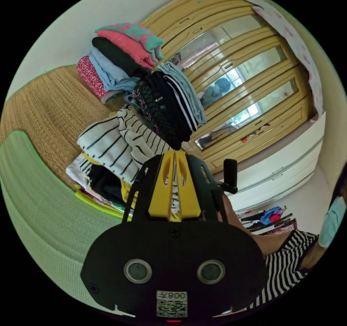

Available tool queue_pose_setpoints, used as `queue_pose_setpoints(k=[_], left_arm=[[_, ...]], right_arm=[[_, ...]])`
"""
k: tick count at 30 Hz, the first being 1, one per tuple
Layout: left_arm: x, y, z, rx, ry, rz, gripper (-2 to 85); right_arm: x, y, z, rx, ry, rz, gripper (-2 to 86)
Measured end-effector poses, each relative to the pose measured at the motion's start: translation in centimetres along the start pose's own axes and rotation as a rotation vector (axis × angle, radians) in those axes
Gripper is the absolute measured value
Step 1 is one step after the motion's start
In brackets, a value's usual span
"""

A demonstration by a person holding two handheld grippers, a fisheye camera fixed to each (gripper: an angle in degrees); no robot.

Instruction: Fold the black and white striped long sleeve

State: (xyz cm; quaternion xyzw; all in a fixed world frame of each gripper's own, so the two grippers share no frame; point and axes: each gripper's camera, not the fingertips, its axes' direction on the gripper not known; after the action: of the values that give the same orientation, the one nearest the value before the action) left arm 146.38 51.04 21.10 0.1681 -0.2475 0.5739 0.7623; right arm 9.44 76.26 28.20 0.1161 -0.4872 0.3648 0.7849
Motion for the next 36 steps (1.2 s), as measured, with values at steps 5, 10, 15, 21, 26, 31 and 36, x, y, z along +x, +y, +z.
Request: queue_pose_setpoints(k=[5, 10, 15, 21, 26, 31, 36], left_arm=[[-2.0, 0.3, 0.0, -0.060, -0.161, -0.030, 0.2], [-4.4, 3.0, -1.5, -0.019, -0.106, -0.099, 0.2], [-4.8, 4.9, -1.8, -0.011, -0.075, -0.124, 0.2], [-4.4, 6.9, -0.6, -0.060, -0.147, -0.131, 0.2], [-2.2, 9.4, 1.0, -0.102, -0.370, -0.039, 0.1], [-2.5, 11.4, 1.4, -0.115, -0.332, -0.055, 0.2], [-2.8, 13.9, 1.6, -0.125, -0.279, -0.095, 0.3]], right_arm=[[-3.9, -0.4, 1.6, 0.005, -0.003, -0.053, 0.0], [-6.7, -1.4, 2.2, -0.065, -0.023, -0.091, 0.0], [-11.5, -3.5, -1.3, 0.005, -0.026, -0.151, 0.0], [-15.5, -6.0, -3.1, 0.041, 0.213, -0.158, 0.0], [-21.1, -6.8, -1.7, 0.048, 0.373, -0.294, 0.1], [-25.8, -9.1, -3.1, 0.035, 0.463, -0.365, 0.1], [-30.7, -10.8, -4.3, 0.033, 0.598, -0.445, 0.1]])
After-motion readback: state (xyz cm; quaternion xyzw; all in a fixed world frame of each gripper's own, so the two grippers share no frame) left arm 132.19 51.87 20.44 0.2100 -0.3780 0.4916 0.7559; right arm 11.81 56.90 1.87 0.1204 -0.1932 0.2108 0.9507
